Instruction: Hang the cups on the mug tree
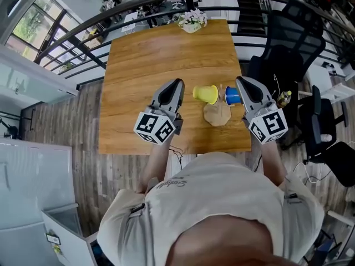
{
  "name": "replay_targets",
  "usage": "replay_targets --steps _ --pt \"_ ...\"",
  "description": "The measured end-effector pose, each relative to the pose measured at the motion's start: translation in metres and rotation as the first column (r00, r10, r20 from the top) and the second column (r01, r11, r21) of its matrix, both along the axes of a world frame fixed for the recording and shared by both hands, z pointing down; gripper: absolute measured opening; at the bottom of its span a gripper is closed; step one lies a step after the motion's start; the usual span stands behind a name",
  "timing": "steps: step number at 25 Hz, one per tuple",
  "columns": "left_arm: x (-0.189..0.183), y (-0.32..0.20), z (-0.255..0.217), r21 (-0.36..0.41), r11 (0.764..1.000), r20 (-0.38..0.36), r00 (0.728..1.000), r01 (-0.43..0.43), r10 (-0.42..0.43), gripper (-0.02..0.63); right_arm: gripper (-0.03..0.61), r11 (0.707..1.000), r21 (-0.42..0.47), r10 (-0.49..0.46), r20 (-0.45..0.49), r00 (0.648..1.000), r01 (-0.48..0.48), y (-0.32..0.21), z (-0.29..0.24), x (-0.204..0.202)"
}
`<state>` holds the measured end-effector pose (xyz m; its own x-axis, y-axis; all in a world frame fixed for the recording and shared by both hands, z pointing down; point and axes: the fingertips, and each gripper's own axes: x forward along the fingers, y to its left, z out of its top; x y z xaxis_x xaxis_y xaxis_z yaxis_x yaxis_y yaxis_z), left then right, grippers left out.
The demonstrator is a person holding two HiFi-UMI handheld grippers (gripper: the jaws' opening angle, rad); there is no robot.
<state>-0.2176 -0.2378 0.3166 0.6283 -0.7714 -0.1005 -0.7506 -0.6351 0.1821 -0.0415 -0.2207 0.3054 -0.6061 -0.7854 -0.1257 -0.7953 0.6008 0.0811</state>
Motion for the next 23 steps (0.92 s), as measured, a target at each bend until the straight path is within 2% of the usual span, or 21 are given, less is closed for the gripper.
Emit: replay_targets --steps 8,16,23 --pt "-0.002 -0.005 0.019 -0.047 0.999 -0.004 1.0 0.02 -0.02 0.029 -0.008 1.0 -0.031 0.001 0.003 1.0 -0.001 -0.002 0.013 0.004" --pt "-0.011 -0.007 0.024 -0.058 0.997 -0.05 0.998 0.042 -0.045 0.028 -0.008 1.0 -0.026 -0.007 -0.012 1.0 0.007 -0.004 0.013 0.001" --pt "-0.007 -0.013 0.024 -0.077 0.997 -0.062 0.998 0.025 -0.03 0.029 -0.008 0.998 -0.057 0.019 0.024 1.0 -0.018 -0.008 0.03 0.003"
